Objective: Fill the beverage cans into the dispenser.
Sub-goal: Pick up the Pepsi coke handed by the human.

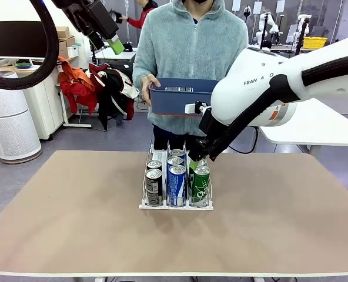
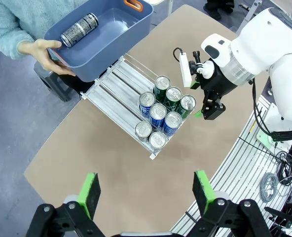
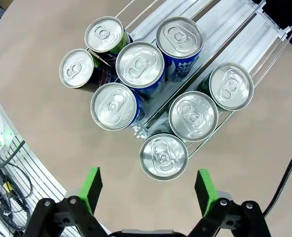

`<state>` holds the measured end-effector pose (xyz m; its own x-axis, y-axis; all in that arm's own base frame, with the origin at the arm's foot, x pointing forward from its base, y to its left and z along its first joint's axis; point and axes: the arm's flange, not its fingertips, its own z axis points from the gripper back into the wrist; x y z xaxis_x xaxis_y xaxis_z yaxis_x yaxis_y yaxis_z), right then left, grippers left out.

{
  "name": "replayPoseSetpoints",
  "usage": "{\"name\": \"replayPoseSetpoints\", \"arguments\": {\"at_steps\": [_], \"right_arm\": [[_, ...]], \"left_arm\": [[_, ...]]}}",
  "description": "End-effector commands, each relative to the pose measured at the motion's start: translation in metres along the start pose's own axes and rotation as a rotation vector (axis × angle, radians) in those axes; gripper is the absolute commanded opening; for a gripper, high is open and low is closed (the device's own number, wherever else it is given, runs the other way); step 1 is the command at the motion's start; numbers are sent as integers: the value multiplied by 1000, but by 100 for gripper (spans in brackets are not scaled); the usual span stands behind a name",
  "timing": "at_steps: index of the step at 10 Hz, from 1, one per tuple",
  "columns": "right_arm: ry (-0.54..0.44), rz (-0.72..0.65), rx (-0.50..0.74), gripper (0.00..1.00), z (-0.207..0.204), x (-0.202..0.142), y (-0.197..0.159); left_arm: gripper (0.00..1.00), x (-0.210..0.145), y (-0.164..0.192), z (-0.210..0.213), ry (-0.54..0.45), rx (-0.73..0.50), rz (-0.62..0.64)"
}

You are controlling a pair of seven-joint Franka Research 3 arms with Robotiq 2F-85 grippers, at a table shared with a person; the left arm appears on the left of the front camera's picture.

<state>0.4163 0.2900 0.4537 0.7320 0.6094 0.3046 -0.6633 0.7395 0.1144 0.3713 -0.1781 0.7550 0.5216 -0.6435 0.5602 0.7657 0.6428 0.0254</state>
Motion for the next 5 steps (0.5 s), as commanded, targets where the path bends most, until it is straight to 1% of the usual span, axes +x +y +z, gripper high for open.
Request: {"name": "replayPoseSetpoints", "arguments": {"at_steps": [1,3,4,5], "right_arm": [[-4,122,62,100,27,-3,0],[-103,183,82,100,86,1,-16],[-128,203,113,100,114,1,-29],[-178,160,119,100,143,0,-35]], "left_arm": [[100,-1,1,0,1,-1,0],[100,-1,1,0,1,-1,0],[100,-1,1,0,1,-1,0],[100,-1,1,0,1,-1,0]]}}
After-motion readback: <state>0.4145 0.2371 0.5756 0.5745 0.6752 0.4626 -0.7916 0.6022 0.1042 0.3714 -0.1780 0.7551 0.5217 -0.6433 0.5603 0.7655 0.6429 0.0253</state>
